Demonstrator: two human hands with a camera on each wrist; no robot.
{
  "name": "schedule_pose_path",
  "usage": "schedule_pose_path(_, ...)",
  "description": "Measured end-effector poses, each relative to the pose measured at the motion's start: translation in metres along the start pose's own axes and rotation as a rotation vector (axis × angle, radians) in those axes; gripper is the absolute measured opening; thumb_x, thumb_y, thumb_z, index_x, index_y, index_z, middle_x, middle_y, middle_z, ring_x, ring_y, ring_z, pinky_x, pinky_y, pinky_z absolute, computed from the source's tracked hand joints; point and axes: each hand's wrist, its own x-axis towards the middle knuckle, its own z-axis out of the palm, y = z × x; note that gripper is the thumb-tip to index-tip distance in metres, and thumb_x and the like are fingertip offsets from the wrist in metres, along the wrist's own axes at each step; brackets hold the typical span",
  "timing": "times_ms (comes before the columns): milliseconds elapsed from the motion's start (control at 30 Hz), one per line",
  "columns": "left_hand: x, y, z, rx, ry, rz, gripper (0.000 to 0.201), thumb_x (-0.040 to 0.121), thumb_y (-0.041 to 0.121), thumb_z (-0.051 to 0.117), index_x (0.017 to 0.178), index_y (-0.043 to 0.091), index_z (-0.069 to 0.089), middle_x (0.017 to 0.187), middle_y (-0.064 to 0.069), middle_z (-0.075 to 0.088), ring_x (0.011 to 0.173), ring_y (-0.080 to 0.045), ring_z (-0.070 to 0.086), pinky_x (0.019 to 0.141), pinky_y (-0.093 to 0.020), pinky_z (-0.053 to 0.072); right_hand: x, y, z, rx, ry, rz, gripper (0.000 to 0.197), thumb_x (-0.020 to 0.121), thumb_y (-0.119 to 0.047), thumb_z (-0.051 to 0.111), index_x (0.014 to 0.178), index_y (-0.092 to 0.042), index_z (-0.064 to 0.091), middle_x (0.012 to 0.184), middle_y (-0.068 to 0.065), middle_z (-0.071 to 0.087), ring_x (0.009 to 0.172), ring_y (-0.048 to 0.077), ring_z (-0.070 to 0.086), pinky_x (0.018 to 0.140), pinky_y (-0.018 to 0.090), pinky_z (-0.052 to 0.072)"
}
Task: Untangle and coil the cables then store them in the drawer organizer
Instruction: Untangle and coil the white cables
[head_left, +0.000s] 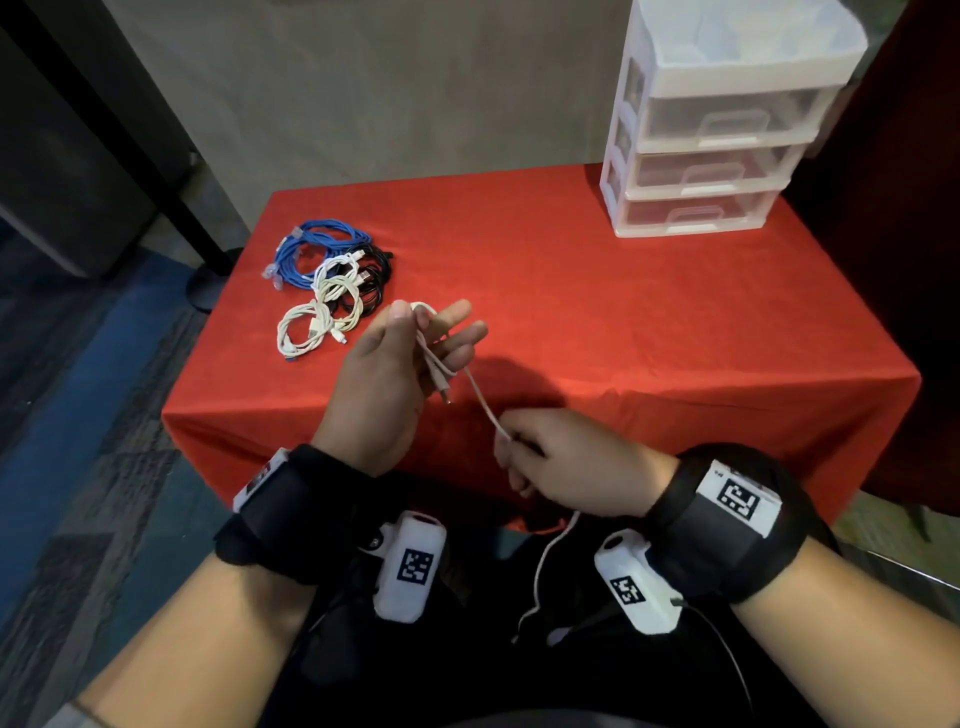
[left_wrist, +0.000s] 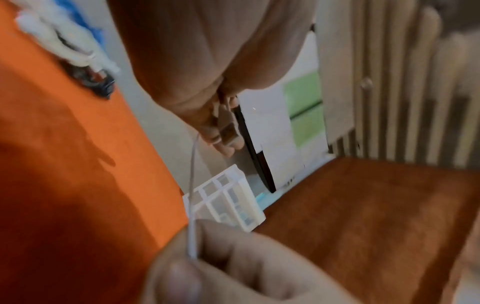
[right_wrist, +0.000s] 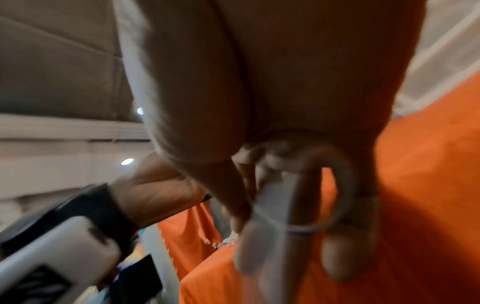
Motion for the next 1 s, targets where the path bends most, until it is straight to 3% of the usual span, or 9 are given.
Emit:
schedule_pose_path(100,0.001,-0.005,0.001,0.281,0.077,0.156,0.026,0.111,0.026,0.031,0.101,0.009,0.047,0.121,-0.016,0.070,0.101,-0.030,0.074,0.086,-0.040,0.061,-0.006,-0.014,0.000,-0.151,-0.059,-0.062,0.011,0.099,-0.022,0.055,0.093,-0.024,0.065,0.083,-0.007,0.070,0.075,0.010,0.061,0.076,0.032,0.050)
schedule_pose_path(200,-0.003,-0.012,-0.005,0.595,-0.011,0.221,0.023,0.109,0.029,0.038,0.092,0.023,0.051,0.117,-0.006,0.071,0.096,-0.023,0.076,0.085,-0.051,0.061,-0.009,-0.030,-0.011,-0.168,-0.042,-0.222,0.011,0.100,-0.024,0.058,0.096,-0.022,0.068,0.089,-0.008,0.069,0.085,0.008,0.063,0.081,0.031,0.048)
schedule_pose_path(333,-0.014,-0.012,-0.008,1.127,-0.187,0.342,0.024,0.108,0.035,0.042,0.087,0.028,0.051,0.086,0.011,0.072,0.076,-0.009,0.069,0.068,-0.028,0.052,-0.012,-0.038,-0.042,-0.166,0.101,-0.325,0.015,0.100,-0.026,0.062,0.102,-0.020,0.075,0.086,-0.011,0.061,0.083,0.003,0.057,0.077,0.025,0.045)
schedule_pose_path(400,-0.026,-0.005,0.003,1.086,-0.236,0.300,0.031,0.109,0.028,0.042,0.079,0.020,0.048,0.063,0.011,0.061,0.057,-0.004,0.056,0.056,-0.026,0.038,-0.012,-0.036,-0.056,-0.163,0.204,-0.336,0.014,0.098,-0.029,0.065,0.102,-0.024,0.078,0.083,-0.011,0.063,0.081,0.002,0.059,0.075,0.022,0.045)
schedule_pose_path(467,-0.035,0.000,0.013,0.897,-0.292,0.142,0.039,0.110,0.028,0.038,0.076,0.014,0.052,0.053,-0.001,0.058,0.047,-0.006,0.050,0.053,-0.031,0.036,-0.012,-0.033,-0.067,-0.132,0.271,-0.295,0.011,0.096,-0.031,0.069,0.099,-0.028,0.079,0.082,-0.009,0.066,0.080,0.005,0.064,0.075,0.024,0.047)
schedule_pose_path(600,-0.035,0.006,0.018,0.714,-0.344,-0.010,0.053,0.111,0.034,0.032,0.087,0.009,0.071,0.055,-0.021,0.051,0.051,-0.020,0.043,0.056,-0.032,0.037,-0.010,-0.029,-0.067,-0.059,0.361,-0.257,0.008,0.094,-0.026,0.074,0.092,-0.028,0.081,0.076,-0.008,0.067,0.077,0.006,0.064,0.071,0.020,0.045)
schedule_pose_path(733,-0.031,0.012,0.017,0.719,-0.358,-0.136,0.045,0.110,0.026,0.035,0.097,-0.008,0.062,0.059,-0.001,0.057,0.044,-0.009,0.036,0.045,-0.020,0.030,-0.010,-0.024,-0.058,-0.015,0.432,-0.286,0.006,0.091,-0.023,0.076,0.093,-0.022,0.082,0.081,-0.008,0.061,0.075,0.001,0.058,0.070,0.012,0.039)
schedule_pose_path(867,-0.031,0.016,0.013,0.654,-0.473,-0.220,0.040,0.110,0.026,0.034,0.103,-0.002,0.062,0.065,0.001,0.046,0.051,-0.009,0.032,0.045,-0.017,0.027,-0.011,-0.020,-0.053,0.248,0.362,-0.267,0.004,0.091,-0.009,0.075,0.092,-0.007,0.078,0.087,0.004,0.064,0.061,0.015,0.065,0.062,0.029,0.053)
schedule_pose_path(1000,-0.034,0.015,0.009,0.567,-0.547,-0.306,0.043,0.109,0.028,0.034,0.107,-0.006,0.061,0.066,0.001,0.038,0.052,-0.009,0.028,0.046,-0.016,0.025,-0.013,-0.016,-0.052,0.446,0.345,-0.129,0.012,0.086,-0.011,0.079,0.088,-0.002,0.070,0.057,-0.004,0.056,0.038,0.018,0.041,0.039,0.024,0.032)
